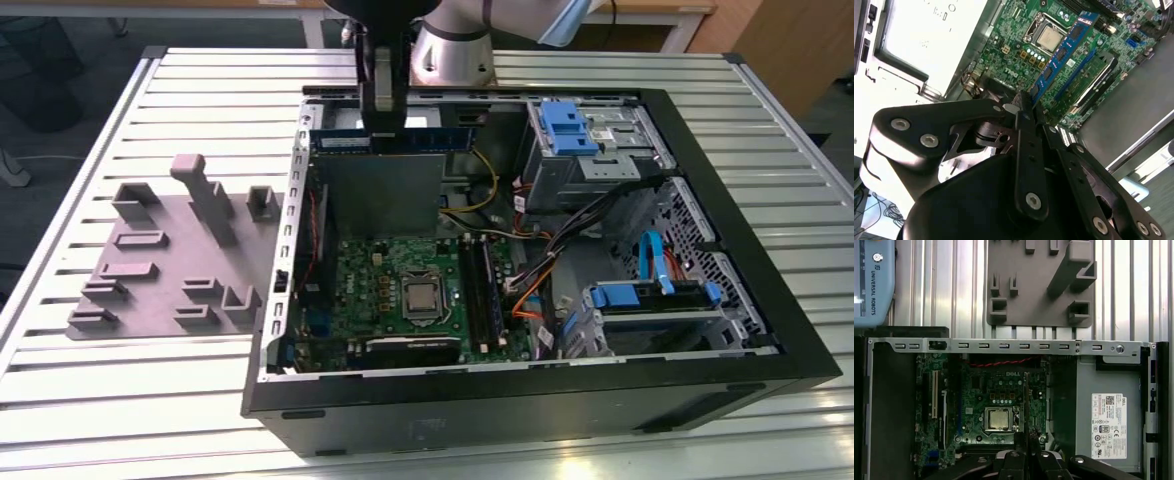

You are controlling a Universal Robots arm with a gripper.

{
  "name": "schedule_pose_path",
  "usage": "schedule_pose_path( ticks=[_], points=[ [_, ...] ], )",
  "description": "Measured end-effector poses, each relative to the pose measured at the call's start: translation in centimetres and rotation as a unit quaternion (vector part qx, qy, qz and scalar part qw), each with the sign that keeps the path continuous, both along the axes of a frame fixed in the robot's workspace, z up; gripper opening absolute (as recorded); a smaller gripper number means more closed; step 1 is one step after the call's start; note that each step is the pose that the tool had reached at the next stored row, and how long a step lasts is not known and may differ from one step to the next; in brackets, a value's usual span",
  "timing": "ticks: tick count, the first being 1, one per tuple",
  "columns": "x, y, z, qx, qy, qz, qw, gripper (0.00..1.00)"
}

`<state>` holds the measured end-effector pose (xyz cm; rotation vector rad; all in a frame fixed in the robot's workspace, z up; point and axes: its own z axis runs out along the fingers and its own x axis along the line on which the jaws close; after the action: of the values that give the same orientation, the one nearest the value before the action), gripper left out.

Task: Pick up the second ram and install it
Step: 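Pick up the second ram and move it above second insertion slot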

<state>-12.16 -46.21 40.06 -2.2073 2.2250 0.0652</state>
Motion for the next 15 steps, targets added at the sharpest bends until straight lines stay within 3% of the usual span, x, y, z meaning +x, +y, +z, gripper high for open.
schedule_pose_path(
  ticks=[8, 15],
  points=[
    [1.2, 0.0, -0.01, 0.0, 0.0, 0.0, 1.0, 0.14],
    [3.7, 0.0, -0.02, 0.0, 0.0, 0.0, 1.0, 0.14]
  ],
)
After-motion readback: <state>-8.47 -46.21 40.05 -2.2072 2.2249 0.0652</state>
